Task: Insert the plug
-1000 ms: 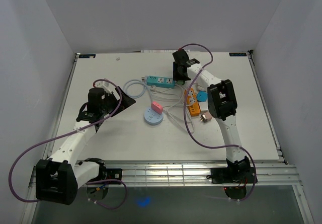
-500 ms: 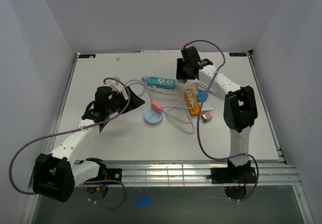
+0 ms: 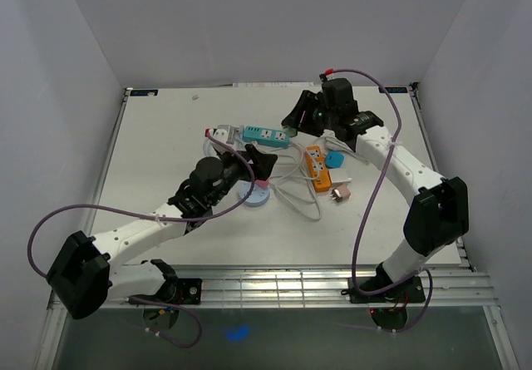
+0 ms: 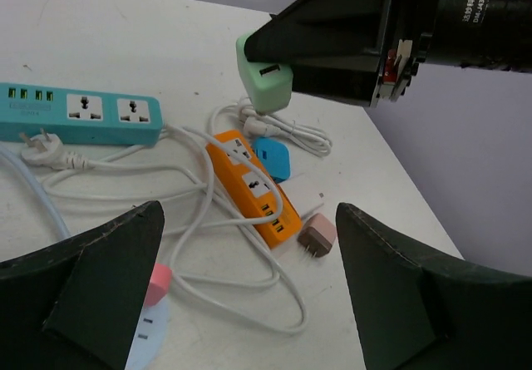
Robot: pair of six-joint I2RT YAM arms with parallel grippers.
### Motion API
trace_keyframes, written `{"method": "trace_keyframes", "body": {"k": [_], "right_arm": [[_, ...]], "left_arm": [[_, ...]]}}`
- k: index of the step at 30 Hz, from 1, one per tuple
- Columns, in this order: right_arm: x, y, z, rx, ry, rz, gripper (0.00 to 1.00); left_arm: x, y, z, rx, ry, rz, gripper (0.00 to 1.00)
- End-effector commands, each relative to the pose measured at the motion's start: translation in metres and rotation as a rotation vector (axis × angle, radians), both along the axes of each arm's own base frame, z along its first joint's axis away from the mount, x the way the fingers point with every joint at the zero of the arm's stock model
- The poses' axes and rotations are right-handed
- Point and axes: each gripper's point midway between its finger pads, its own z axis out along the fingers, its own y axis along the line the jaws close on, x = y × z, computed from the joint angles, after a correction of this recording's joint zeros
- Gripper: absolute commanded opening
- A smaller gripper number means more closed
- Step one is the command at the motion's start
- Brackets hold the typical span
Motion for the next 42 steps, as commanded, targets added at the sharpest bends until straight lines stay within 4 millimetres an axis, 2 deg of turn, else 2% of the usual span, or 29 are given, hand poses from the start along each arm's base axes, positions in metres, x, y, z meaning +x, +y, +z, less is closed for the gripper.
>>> {"method": "trace_keyframes", "body": {"k": [1,2,3,5,6,9,17,22,24,28,31,37,38,39,40,42], "right_arm": [[-0.015,0.018,0.037,0.195,-0.026,0.011,0.37],[-0.017,0.019,0.038,0.209,-0.021,0.002,0.37],[-0.022,0.022,0.035,0.226,-0.003,-0.004,0.37],[-0.025,0.024,0.044,0.259,-0.014,-0.006,0.36],[-0.028,0.026,0.041,0.277,-0.002,-0.01,0.36],[-0.031,0.029,0.05,0.313,-0.012,0.004,0.35],[-0.035,0.033,0.049,0.336,-0.001,0.01,0.35],[-0.038,0.036,0.048,0.349,0.006,0.013,0.35],[-0.039,0.037,0.048,0.353,0.004,0.014,0.34],[-0.041,0.039,0.049,0.358,0.006,0.02,0.34],[-0.043,0.04,0.05,0.364,0.008,0.023,0.34],[-0.045,0.04,0.049,0.364,0.008,0.026,0.36],[-0.047,0.04,0.047,0.359,0.012,0.029,0.37],[-0.046,0.039,0.046,0.358,0.011,0.028,0.4],[-0.047,0.04,0.045,0.358,0.014,0.036,0.48],[-0.046,0.039,0.045,0.356,0.011,0.036,0.57]], "left_arm": [[0.019,-0.004,0.037,-0.016,-0.184,0.134,0.95],[0.024,-0.01,0.03,0.005,-0.184,0.146,0.95],[0.025,-0.014,0.04,-0.015,-0.215,0.163,0.95],[0.029,-0.024,0.035,0.013,-0.247,0.155,0.95],[0.03,-0.028,0.043,-0.007,-0.266,0.163,0.95],[0.039,-0.034,0.036,0.004,-0.256,0.178,0.95],[0.048,-0.036,0.045,-0.02,-0.277,0.219,0.95],[0.056,-0.041,0.046,-0.008,-0.288,0.23,0.87],[0.058,-0.045,0.049,-0.004,-0.299,0.227,0.82],[0.063,-0.046,0.043,0.007,-0.291,0.242,0.61],[0.066,-0.047,0.04,0.013,-0.295,0.246,0.55],[0.066,-0.046,0.041,0.006,-0.31,0.251,0.31],[0.066,-0.045,0.041,0.004,-0.313,0.251,0.25],[0.066,-0.045,0.042,0.005,-0.316,0.248,0.1],[0.065,-0.046,0.043,0.004,-0.318,0.241,0.01],[0.062,-0.046,0.042,0.006,-0.32,0.225,0.0]]}}
